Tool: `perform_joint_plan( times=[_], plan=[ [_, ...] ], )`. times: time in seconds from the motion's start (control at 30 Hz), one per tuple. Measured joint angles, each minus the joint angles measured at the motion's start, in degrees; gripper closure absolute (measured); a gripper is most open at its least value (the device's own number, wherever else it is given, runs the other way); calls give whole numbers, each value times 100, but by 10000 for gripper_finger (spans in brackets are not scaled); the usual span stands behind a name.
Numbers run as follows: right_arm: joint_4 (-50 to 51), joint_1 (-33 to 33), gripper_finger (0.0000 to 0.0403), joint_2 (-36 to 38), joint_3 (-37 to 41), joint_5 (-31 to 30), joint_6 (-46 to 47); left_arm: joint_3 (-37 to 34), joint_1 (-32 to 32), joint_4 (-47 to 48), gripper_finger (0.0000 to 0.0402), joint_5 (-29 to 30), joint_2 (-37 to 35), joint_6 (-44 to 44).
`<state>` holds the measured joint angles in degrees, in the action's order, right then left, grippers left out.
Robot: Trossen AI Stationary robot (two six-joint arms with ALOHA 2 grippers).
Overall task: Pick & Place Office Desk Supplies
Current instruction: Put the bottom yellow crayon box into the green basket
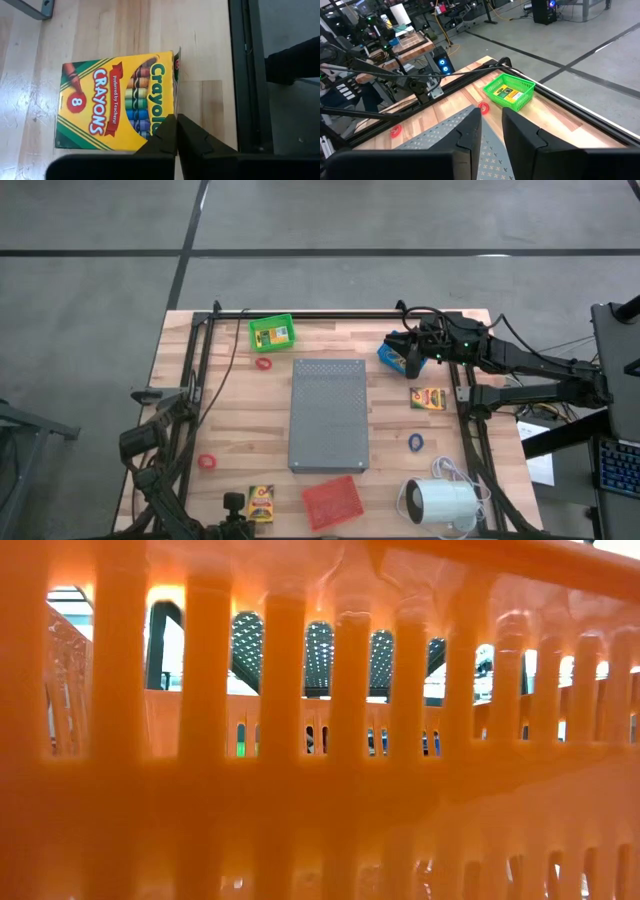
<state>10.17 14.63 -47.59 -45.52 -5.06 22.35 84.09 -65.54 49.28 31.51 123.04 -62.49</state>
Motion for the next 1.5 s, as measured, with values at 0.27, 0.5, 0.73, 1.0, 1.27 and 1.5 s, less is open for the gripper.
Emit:
perform_joint_plan(
  times=[0.27,0.5,0.73,1.0,1.27,1.5],
  plan=[
    [-2,0,335,0,-1,1,0,0,2,5,398,0,-12,-8],
    [-1,0,326,0,-2,2,0,-2,2,221,399,118,-350,5],
    [0,0,319,0,0,0,0,-2,19,532,399,271,-706,3],
    [-1,2,326,0,0,1,0,-2,73,869,400,365,-933,-86],
    [-2,2,335,2,0,2,-2,-7,230,1487,400,424,-1373,-407],
    [-1,2,327,4,-1,1,0,-7,430,2023,400,565,-1768,-425]
  ],
)
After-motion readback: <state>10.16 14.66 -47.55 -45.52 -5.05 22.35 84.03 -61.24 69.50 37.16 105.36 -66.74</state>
